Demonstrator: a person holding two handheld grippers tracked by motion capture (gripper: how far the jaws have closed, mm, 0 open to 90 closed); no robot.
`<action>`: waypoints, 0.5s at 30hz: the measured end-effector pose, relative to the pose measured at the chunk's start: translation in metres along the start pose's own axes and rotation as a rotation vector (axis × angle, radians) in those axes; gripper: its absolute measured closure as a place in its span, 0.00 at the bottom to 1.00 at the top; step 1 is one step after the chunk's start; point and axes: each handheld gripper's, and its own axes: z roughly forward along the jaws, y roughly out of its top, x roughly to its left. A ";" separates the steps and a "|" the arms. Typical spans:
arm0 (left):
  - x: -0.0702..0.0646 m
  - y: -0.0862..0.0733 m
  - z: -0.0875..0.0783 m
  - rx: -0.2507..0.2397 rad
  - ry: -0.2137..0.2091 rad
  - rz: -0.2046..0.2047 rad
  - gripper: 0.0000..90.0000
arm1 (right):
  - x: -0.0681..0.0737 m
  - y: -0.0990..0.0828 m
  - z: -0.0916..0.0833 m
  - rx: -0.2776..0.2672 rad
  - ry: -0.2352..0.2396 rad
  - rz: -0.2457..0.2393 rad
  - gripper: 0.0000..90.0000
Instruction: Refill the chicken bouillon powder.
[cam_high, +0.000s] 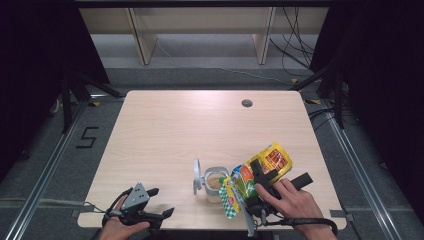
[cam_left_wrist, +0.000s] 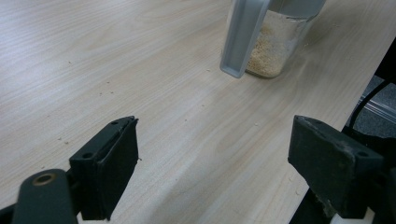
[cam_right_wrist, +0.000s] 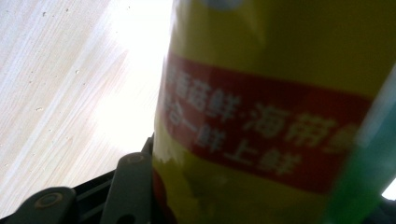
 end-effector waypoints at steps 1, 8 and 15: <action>0.000 0.000 0.000 -0.001 -0.004 0.003 0.17 | 0.000 0.000 0.000 -0.002 0.000 0.001 0.62; 0.000 0.000 0.000 -0.004 -0.004 0.000 0.17 | 0.001 -0.001 0.000 -0.001 0.003 0.005 0.62; 0.000 0.000 0.000 -0.002 -0.004 0.004 0.17 | 0.003 -0.001 0.000 -0.001 -0.005 0.025 0.63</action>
